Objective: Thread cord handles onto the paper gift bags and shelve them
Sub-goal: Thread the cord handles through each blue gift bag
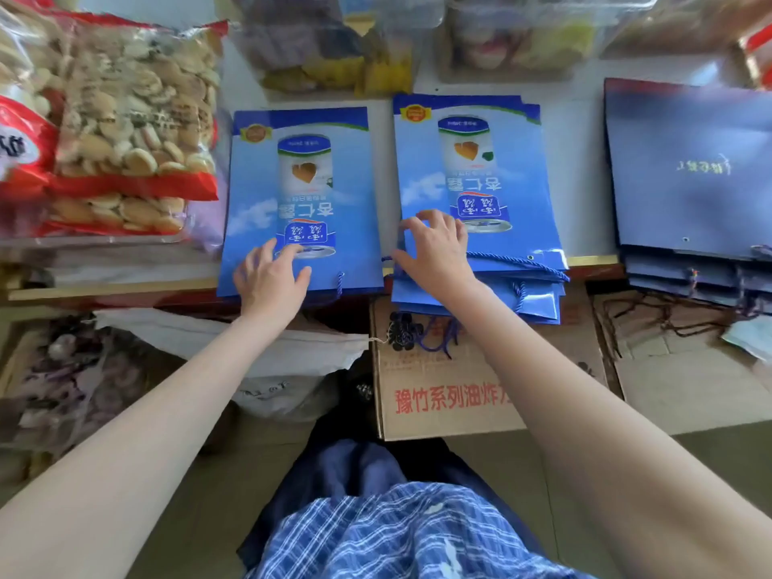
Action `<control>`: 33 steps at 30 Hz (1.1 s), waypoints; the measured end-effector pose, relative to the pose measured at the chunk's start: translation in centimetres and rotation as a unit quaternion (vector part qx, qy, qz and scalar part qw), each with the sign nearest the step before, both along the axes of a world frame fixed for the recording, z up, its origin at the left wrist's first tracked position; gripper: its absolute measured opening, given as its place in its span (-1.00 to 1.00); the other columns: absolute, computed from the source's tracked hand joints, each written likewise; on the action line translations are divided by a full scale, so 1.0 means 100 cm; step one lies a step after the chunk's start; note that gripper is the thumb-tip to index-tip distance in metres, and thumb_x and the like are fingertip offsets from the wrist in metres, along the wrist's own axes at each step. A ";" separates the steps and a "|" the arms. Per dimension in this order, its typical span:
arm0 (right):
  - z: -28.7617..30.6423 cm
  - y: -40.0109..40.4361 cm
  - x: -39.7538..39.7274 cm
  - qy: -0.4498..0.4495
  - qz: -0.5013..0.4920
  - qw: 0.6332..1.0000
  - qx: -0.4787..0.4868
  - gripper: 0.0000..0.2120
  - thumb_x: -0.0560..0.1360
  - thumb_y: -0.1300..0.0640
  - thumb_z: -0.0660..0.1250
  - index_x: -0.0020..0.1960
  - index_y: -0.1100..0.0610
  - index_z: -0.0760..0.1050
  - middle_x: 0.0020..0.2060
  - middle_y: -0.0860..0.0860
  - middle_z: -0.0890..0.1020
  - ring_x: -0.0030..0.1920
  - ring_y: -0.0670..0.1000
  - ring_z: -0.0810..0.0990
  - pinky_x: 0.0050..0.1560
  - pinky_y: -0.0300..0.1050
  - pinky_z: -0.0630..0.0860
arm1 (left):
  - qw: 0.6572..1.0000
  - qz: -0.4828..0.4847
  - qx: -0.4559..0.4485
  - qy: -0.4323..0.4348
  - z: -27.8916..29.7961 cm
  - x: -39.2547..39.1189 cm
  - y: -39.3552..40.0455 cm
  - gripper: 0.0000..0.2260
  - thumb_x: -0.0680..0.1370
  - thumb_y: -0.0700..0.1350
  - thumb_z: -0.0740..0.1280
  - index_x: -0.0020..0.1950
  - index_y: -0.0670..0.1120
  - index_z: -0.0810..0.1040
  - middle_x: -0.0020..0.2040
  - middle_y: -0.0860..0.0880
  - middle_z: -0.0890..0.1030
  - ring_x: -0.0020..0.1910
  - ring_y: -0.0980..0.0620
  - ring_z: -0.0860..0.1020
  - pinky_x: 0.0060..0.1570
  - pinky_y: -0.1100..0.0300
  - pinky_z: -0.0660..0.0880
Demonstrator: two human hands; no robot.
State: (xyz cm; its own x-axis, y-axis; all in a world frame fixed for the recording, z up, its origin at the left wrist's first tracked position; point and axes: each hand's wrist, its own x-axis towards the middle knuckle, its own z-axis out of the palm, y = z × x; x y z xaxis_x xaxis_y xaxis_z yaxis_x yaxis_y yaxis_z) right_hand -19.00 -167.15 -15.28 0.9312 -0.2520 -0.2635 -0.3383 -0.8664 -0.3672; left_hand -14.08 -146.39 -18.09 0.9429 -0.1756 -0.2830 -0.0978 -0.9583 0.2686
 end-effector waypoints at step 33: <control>-0.004 -0.097 -0.090 -0.031 -0.354 0.934 0.031 -0.59 0.49 0.06 0.37 0.30 0.16 0.44 0.33 0.20 0.35 0.35 0.19 0.27 0.32 -0.01 0.23 | 0.958 -0.242 -0.140 0.069 0.032 -0.007 -0.078 -0.63 0.52 -0.30 0.18 0.33 -0.16 0.41 0.35 -0.13 0.39 0.31 -0.12 0.38 0.28 0.07 0.29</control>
State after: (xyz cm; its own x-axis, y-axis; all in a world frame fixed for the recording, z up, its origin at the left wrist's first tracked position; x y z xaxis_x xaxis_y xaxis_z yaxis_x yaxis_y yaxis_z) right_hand -27.95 -176.81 -15.65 0.5517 -0.7962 -0.2483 -0.7944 -0.4110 -0.4471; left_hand -14.76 -154.23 -14.90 0.6883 -0.6702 -0.2774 -0.4577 -0.6980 0.5507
